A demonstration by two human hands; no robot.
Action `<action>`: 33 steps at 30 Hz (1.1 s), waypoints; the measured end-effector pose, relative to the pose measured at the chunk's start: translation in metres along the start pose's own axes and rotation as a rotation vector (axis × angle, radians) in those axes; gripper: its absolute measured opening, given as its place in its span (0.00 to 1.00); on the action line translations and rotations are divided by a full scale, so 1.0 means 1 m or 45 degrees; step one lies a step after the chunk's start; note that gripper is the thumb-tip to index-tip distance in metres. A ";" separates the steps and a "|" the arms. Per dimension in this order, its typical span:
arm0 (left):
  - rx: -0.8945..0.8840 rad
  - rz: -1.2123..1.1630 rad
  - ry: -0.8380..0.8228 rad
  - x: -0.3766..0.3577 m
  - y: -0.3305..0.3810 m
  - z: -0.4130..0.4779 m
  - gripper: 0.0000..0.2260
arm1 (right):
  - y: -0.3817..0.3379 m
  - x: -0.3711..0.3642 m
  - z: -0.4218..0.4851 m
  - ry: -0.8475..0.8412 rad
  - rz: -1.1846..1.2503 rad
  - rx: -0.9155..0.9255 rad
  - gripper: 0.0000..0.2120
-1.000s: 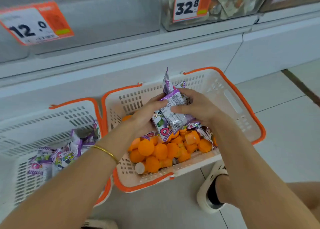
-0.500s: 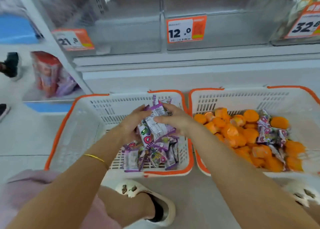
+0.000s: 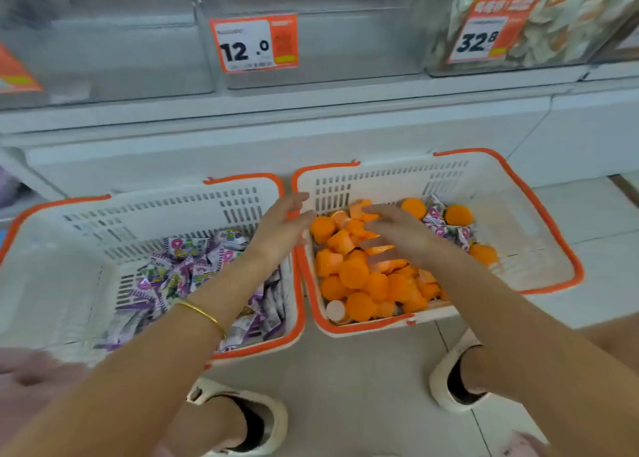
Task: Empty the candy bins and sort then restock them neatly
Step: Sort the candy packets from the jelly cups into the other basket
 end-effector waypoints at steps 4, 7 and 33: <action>-0.011 0.140 -0.222 -0.110 0.008 0.030 0.14 | 0.065 0.123 -0.005 0.343 -0.003 -0.206 0.19; 0.007 0.313 -0.373 -0.177 -0.009 0.055 0.13 | 0.098 0.208 0.000 0.653 -0.356 -0.260 0.19; -0.107 1.418 -0.661 -0.365 -0.061 0.234 0.17 | 0.122 0.259 0.105 0.062 -1.608 0.209 0.21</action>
Point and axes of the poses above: each hand's wrist, its own z-axis towards the middle knuckle, its own x-axis out of the back of the hand, y = z × x, the point moved 8 cm from there along z, towards the middle knuckle, and after that the axes turned 4 degrees about -y, right-handed, at the moved point
